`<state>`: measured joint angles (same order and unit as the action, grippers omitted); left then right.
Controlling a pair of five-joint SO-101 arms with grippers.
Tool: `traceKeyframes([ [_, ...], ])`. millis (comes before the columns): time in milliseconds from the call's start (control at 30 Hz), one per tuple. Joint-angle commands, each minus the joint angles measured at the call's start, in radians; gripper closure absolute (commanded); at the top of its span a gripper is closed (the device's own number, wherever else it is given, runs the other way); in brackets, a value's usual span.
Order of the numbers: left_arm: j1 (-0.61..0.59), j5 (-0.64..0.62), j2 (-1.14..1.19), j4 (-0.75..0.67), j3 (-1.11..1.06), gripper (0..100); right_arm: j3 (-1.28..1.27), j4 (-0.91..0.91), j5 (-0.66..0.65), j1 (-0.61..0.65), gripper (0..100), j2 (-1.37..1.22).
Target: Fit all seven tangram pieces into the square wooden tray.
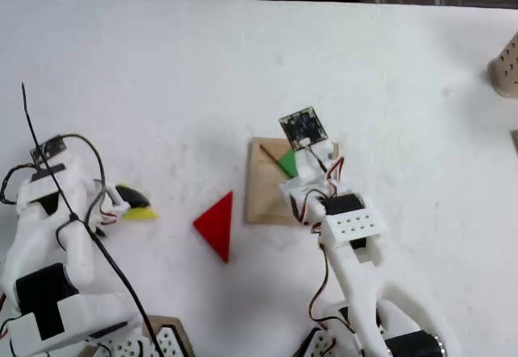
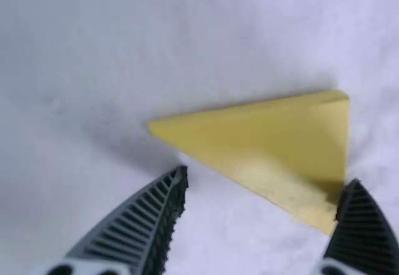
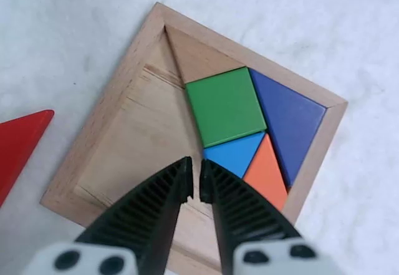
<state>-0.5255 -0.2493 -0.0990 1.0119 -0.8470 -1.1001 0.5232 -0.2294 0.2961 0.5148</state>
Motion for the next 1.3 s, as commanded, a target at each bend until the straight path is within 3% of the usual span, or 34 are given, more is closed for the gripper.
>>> traceKeyframes([
  [0,-0.039,-0.012,-0.001,-0.08,0.086,62,0.003,-0.001,-0.012,0.012,96.7,0.002],
  [700,-0.008,-0.078,0.048,-0.092,0.17,62,0.003,0.004,-0.012,0.01,96.7,0.002],
  [867,-0.002,-0.121,0.114,-0.018,0.189,62,-0.002,0.004,-0.014,0.012,96.7,0.002],
  [1267,0.005,-0.117,0.116,-0.021,0.184,62,-0.006,0.002,-0.08,0.022,96.8,0.002],
])
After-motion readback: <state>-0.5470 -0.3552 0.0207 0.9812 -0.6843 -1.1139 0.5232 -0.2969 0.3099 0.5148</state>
